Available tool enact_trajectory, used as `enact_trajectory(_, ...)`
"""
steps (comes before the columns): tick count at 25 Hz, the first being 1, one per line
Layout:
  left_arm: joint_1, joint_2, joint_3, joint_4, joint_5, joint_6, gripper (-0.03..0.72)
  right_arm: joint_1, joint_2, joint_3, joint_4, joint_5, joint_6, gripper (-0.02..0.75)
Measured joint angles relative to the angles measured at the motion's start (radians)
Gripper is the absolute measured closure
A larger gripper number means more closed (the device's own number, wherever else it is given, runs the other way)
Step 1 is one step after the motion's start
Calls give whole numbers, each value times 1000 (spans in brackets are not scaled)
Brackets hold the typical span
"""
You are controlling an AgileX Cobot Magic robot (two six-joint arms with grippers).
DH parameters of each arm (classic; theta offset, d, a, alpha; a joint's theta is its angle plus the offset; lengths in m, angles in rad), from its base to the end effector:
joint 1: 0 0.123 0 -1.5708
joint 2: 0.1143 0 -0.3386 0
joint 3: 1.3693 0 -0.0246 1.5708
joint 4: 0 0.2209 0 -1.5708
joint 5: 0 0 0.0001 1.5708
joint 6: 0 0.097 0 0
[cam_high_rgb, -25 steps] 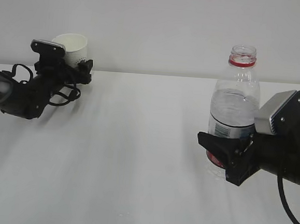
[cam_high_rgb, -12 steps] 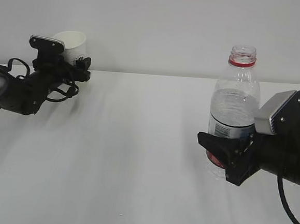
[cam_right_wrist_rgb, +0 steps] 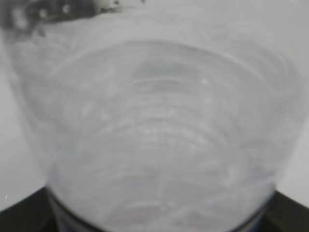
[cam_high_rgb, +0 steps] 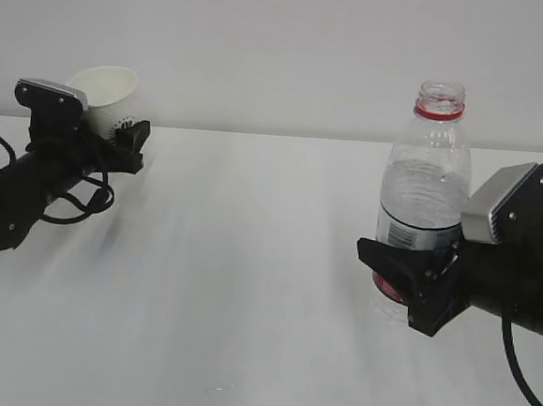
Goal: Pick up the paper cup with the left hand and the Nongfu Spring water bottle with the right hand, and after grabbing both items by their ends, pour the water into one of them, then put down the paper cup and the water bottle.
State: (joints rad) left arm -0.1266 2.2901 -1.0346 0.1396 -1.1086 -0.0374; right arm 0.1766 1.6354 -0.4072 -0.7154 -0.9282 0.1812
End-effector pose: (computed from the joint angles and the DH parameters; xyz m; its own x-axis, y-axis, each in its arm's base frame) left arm 0.4507 -0.0695 0.1508 -0.0568 0.0324 -0.9979 0.2501 0.9681 0.0172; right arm 0.2393 0.0944 0.2371 -0.1369 -0.2790 -0.9505 -0.7065 0.7001 -0.1037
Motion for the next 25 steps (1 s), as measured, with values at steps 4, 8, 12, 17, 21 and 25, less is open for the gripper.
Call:
enact_trajectory(4,0,-92,151,40,-24,-5,106,0,0,0,0,0,0,225)
enact_trajectory(8,0,-196,286,89,-25,-18,107,0,0,0,0,0,0,225)
enact_trajectory(12,1,-287,396,149,-27,-18,107,0,0,0,-6,-24,0,225)
enact_trajectory(17,1,-371,495,262,-29,-46,107,0,0,0,-44,-59,0,225)
enact_trajectory(21,1,-401,520,404,-31,-142,107,0,0,0,-55,-59,0,225)
enact_trajectory(25,1,-407,524,550,-31,-168,107,0,0,0,-61,-59,0,225)
